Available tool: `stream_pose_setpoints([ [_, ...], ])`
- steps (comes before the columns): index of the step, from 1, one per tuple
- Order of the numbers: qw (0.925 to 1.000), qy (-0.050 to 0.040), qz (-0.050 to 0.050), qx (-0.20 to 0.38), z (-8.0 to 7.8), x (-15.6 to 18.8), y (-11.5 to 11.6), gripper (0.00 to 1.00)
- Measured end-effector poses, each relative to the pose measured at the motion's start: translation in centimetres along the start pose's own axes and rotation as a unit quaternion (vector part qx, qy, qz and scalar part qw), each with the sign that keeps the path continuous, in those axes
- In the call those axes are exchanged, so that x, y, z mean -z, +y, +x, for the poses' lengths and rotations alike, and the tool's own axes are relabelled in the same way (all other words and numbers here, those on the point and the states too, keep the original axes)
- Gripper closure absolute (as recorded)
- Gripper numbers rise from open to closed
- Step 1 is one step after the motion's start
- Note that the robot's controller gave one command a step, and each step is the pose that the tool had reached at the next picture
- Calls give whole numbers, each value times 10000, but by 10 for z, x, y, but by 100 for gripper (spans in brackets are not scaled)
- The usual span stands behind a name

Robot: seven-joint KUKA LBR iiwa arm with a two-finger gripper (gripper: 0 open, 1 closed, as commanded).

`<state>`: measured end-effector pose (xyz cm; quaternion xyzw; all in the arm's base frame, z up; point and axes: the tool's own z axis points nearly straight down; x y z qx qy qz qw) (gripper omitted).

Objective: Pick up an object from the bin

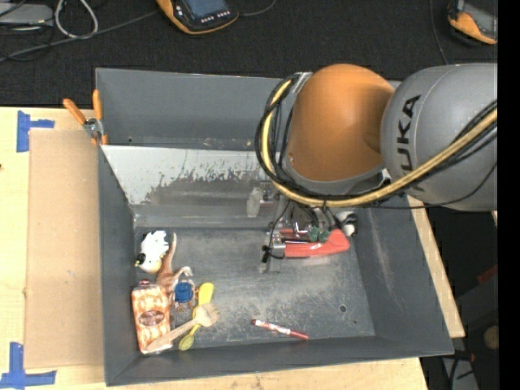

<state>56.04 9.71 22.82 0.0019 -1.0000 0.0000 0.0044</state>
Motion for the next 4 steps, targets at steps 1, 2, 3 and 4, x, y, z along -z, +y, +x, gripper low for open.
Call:
stream_pose_setpoints([
  [1, 10000, -36, -4, -7, -1, 4, 0, 0],
  [2, 10000, -42, 8, 27, 3, -4, 24, 0],
  [3, 9991, -41, -12, -433, 1, 11, 30, 0],
  [4, 9997, -62, -10, -249, -48, -47, -32, 0],
])
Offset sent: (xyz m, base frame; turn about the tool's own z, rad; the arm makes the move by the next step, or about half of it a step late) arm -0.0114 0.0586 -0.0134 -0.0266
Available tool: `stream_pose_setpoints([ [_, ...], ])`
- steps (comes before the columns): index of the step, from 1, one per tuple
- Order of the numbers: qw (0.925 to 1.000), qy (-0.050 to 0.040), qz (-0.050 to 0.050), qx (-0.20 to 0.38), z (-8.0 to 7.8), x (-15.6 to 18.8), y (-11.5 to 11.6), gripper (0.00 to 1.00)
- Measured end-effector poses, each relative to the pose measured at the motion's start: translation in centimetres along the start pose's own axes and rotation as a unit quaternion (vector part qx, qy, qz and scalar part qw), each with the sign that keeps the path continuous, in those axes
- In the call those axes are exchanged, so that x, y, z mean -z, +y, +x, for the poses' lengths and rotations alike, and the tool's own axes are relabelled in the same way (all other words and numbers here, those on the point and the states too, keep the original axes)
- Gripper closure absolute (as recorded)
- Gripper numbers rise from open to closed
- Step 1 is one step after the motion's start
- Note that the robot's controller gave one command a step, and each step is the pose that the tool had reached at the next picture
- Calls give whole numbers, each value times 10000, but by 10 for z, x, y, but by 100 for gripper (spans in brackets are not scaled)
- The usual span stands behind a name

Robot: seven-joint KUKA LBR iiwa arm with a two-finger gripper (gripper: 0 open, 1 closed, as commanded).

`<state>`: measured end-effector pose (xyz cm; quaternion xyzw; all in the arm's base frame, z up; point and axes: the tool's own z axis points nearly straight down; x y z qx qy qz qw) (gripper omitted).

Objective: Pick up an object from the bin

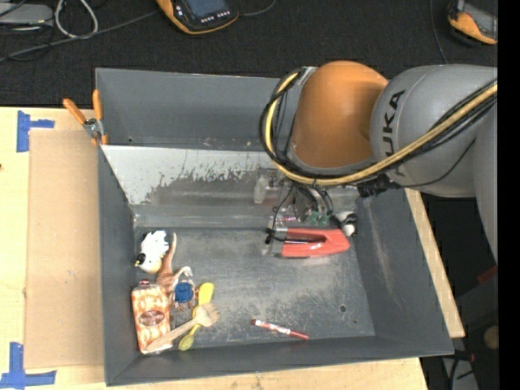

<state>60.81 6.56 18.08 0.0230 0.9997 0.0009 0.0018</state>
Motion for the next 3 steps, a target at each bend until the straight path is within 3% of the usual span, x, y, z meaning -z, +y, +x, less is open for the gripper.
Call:
stream_pose_setpoints([
  [1, 9995, 51, 0, -297, 29, 33, -14, 0],
  [2, 9992, 7, 8, -400, 5, 33, -50, 0],
  [3, 9969, 44, -8, -789, 44, 60, -100, 0],
])
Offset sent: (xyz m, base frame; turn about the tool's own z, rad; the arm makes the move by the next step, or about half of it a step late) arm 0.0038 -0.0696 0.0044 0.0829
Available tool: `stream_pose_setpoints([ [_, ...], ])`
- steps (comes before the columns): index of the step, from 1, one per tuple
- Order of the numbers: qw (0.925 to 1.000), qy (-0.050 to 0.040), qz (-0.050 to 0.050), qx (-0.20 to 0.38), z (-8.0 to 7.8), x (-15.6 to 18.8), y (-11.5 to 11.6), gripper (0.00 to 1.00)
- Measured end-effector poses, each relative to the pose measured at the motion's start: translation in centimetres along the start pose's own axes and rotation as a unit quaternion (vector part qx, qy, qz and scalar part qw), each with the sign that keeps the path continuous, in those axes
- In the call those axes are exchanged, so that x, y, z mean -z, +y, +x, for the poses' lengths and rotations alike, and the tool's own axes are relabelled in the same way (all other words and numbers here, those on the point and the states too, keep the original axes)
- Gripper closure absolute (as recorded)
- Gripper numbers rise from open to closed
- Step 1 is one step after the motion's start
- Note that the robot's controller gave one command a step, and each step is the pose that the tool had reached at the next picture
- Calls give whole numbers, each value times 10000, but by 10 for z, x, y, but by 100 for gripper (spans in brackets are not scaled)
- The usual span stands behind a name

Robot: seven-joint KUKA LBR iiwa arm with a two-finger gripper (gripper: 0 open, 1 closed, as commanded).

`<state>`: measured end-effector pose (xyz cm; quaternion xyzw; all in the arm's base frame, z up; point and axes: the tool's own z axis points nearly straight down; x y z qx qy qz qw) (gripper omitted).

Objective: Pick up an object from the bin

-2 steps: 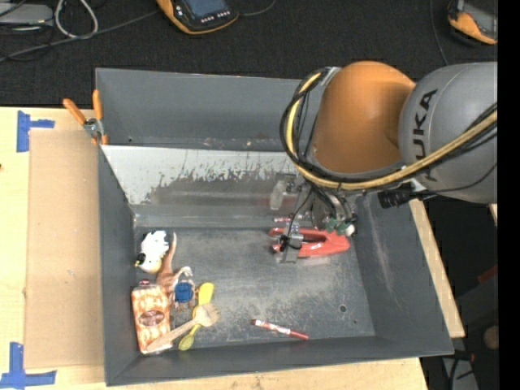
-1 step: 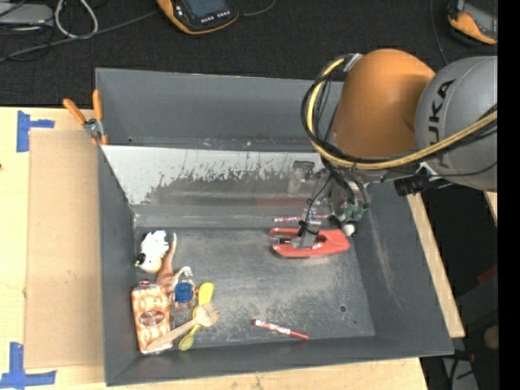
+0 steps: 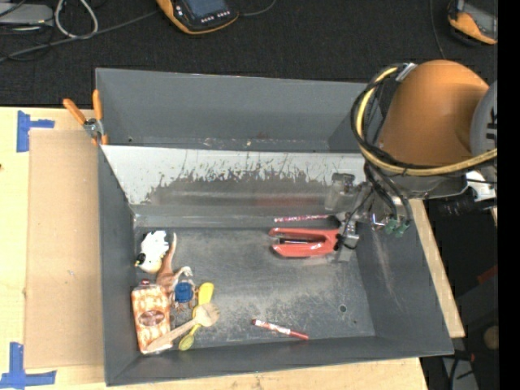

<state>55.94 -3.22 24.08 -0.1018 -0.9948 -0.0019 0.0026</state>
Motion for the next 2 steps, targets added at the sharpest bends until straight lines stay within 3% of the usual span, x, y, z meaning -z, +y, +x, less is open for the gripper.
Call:
stream_pose_setpoints([
  [1, 9986, -32, 2, 530, -20, -67, -9, 0],
  [2, 9999, -85, -6, 98, -29, -101, -16, 0],
])
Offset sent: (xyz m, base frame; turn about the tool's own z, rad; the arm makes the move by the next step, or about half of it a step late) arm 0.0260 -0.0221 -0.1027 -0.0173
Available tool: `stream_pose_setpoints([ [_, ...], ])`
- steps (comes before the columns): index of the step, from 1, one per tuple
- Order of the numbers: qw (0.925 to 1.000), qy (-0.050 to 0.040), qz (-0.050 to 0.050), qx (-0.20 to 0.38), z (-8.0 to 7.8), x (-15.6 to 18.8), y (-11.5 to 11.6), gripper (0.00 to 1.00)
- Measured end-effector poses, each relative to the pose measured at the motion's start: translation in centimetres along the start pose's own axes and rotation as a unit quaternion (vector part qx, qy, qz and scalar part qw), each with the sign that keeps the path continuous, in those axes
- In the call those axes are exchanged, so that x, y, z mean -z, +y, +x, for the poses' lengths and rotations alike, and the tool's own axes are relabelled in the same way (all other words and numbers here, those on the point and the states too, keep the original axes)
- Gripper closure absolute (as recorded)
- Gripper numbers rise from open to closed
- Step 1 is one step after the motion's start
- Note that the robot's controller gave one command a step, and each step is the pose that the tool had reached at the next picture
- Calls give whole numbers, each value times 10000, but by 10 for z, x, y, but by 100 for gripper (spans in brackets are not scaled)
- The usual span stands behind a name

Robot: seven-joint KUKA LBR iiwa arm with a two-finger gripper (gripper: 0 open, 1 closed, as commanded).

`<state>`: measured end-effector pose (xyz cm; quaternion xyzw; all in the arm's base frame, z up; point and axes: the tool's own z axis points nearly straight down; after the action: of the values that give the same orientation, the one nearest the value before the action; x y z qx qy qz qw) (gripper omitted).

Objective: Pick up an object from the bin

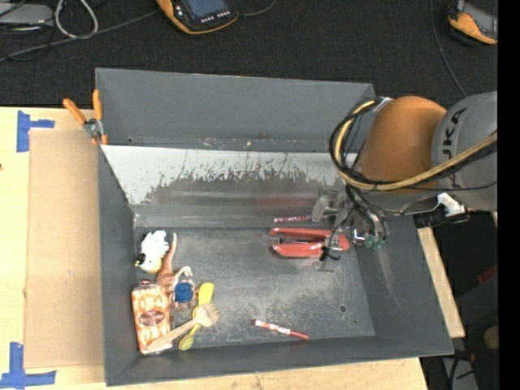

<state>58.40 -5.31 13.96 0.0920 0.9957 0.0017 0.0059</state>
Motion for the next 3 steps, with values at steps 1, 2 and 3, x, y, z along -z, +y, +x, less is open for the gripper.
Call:
stream_pose_setpoints([
  [1, 9995, 72, 7, 315, -11, -73, -14, 0],
  [2, 9968, -33, -2, -800, -13, -60, -29, 100],
  [3, 9968, -33, -2, -800, -13, -60, -29, 100],
])
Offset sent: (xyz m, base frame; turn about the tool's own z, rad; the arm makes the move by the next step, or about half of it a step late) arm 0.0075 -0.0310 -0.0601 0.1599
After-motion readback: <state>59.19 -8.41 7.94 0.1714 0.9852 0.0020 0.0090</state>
